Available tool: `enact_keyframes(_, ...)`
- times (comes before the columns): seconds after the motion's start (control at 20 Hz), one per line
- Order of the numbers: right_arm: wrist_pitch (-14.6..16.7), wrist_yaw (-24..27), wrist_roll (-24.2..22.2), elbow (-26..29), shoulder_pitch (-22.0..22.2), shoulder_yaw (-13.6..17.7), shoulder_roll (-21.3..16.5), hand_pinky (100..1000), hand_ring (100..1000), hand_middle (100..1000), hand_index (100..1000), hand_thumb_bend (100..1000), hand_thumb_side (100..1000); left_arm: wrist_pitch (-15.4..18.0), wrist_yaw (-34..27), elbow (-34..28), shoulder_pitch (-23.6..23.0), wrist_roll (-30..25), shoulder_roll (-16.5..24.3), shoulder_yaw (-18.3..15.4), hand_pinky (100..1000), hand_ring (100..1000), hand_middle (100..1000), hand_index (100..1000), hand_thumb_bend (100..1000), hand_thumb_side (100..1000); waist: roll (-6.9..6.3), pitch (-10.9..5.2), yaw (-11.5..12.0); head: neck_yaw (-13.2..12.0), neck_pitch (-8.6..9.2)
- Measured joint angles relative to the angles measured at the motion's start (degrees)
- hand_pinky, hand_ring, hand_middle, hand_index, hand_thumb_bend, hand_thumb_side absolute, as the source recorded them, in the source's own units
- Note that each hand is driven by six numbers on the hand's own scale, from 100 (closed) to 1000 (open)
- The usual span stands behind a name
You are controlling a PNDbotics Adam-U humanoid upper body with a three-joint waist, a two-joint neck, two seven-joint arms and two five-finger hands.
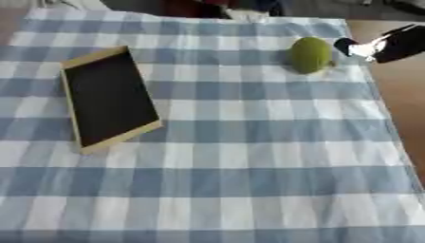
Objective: Pick up objects on the table and place them in the box.
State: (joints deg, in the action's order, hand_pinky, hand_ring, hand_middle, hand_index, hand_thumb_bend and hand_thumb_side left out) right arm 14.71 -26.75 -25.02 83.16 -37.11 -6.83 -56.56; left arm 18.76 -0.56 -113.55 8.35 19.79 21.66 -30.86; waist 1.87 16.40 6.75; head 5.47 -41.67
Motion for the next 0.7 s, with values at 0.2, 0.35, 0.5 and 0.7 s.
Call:
enact_keyframes(0.2, 2.52, -1.12, -2.05, -8.57, -4.74, -0.62, 2.68, 854, 852, 844, 904, 428, 383, 0.0, -0.12, 0.0, 0.25, -0.2, -0.01, 0.18, 702, 565, 766, 874, 152, 452, -0.02, 0.52, 0.17, 0.51, 0.45)
enact_keyframes(0.35, 4.17, -2.06, -3.93, -13.92, -7.73, -0.64, 4.67, 858, 853, 849, 904, 432, 354, 0.09, -0.2, 0.0, 0.28, -0.39, -0.04, 0.29, 702, 563, 765, 872, 149, 455, -0.03, 0.97, 0.33, 0.92, 0.78)
enact_keyframes(0.5, 5.27, -3.24, -5.36, -18.42, -10.18, -0.52, 6.55, 857, 850, 848, 905, 435, 335, 0.05, -0.22, 0.0, 0.36, -0.55, -0.06, 0.29, 701, 561, 765, 872, 147, 456, -0.07, 1.36, 0.46, 1.3, 1.08)
enact_keyframes(0.7, 5.63, -5.46, -5.85, -23.08, -12.73, 0.28, 8.85, 857, 850, 847, 904, 442, 323, 0.06, -0.26, -0.01, 0.53, -0.74, -0.1, 0.3, 701, 558, 765, 871, 144, 458, -0.21, 1.89, 0.75, 1.74, 1.76)
